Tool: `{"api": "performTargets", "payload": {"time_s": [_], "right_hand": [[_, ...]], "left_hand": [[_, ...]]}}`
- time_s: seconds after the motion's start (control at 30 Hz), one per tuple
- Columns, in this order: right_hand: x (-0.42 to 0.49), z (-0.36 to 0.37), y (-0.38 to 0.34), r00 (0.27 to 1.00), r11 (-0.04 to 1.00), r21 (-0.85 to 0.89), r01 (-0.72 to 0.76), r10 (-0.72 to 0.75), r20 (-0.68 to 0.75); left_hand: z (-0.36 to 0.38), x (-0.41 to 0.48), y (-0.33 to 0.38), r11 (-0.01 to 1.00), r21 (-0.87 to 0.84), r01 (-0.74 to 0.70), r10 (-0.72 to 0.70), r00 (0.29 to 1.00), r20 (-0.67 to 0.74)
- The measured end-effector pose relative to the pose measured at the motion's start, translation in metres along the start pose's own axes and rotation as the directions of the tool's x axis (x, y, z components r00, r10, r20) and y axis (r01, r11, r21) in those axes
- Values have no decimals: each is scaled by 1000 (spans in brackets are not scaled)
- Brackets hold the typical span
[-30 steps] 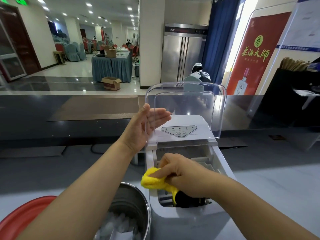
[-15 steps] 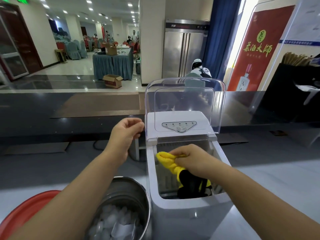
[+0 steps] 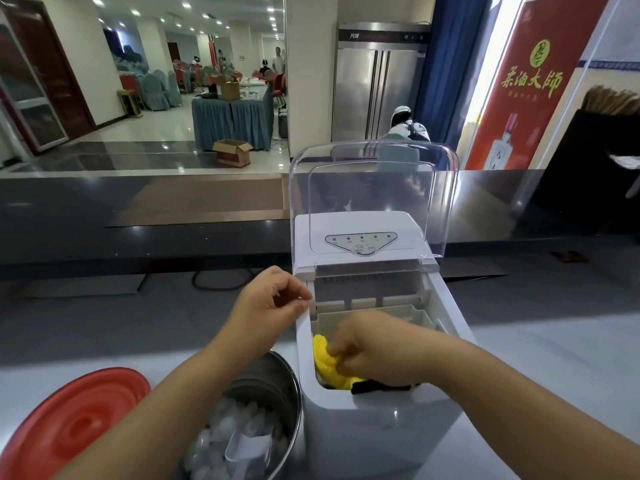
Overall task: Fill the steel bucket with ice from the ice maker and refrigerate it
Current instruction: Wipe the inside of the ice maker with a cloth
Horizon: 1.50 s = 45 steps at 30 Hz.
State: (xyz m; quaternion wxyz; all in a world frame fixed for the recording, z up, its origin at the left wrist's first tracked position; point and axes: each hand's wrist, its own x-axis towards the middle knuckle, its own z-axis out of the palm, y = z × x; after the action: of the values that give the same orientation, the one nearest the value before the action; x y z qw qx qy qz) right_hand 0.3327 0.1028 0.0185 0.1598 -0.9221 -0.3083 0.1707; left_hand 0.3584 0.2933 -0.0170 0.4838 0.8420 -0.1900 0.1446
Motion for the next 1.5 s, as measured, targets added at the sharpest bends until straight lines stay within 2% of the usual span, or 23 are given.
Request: {"api": "performTargets", "payload": {"time_s": [0.1, 0.17, 0.2, 0.3, 0.43, 0.63, 0.87, 0.97, 1.03, 1.07, 1.13, 1.2, 1.27, 1.33, 1.4, 1.5], "right_hand": [[-7, -3, 3, 996, 996, -42, 77, -75, 49], [-9, -7, 4, 992, 994, -9, 113, -112, 65], [-9, -8, 5, 988, 990, 2, 138, -138, 70], [-5, -11, 9, 980, 985, 12, 173, -173, 101], [-1, -11, 14, 972, 988, 34, 152, -156, 176], [-18, -25, 32, 955, 995, -54, 88, -69, 287], [-30, -44, 46, 929, 978, -188, 85, -10, 369], [-37, -53, 51, 960, 996, -77, 48, -25, 279], [-44, -58, 55, 996, 986, 163, -19, 4, 94], [-48, -60, 57, 999, 944, 329, -31, 37, -12], [-52, -59, 59, 973, 783, 622, 11, 134, -186], [-50, -50, 55, 923, 595, 796, 113, 234, -306], [-45, -40, 46, 866, 477, 854, 207, 318, -387], [-40, -29, 36, 826, 446, 857, 259, 357, -436], [-35, -18, 28, 820, 427, 863, 270, 367, -439], [-35, -13, 21, 834, 446, 866, 225, 372, -408]], "left_hand": [[1, 0, 7, 926, 259, -274, 253, 961, 110], [5, -3, 11, 850, 302, -432, 361, 894, 265], [6, -5, 12, 850, 293, -437, 339, 881, 330], [7, -7, 11, 914, 250, -320, 198, 888, 415], [4, -5, 9, 945, 137, -297, 197, 852, 486], [9, -7, 7, 946, 129, -296, 210, 868, 450], [12, -9, 5, 960, 93, -265, 209, 896, 391], [13, -9, 4, 959, 101, -265, 207, 898, 388], [13, -8, 6, 972, 97, -215, 161, 906, 392], [13, -8, 8, 980, 96, -172, 123, 915, 385], [16, -7, 17, 995, 63, -72, 50, 952, 301], [22, -6, 30, 998, -62, 28, -18, 986, 163], [31, -4, 47, 945, -292, 148, -112, 984, 139], [42, -2, 63, 821, -501, 275, -172, 955, 242], [50, 1, 74, 773, -543, 328, -207, 940, 273], [57, 5, 82, 827, -478, 297, -262, 955, 139]]}}
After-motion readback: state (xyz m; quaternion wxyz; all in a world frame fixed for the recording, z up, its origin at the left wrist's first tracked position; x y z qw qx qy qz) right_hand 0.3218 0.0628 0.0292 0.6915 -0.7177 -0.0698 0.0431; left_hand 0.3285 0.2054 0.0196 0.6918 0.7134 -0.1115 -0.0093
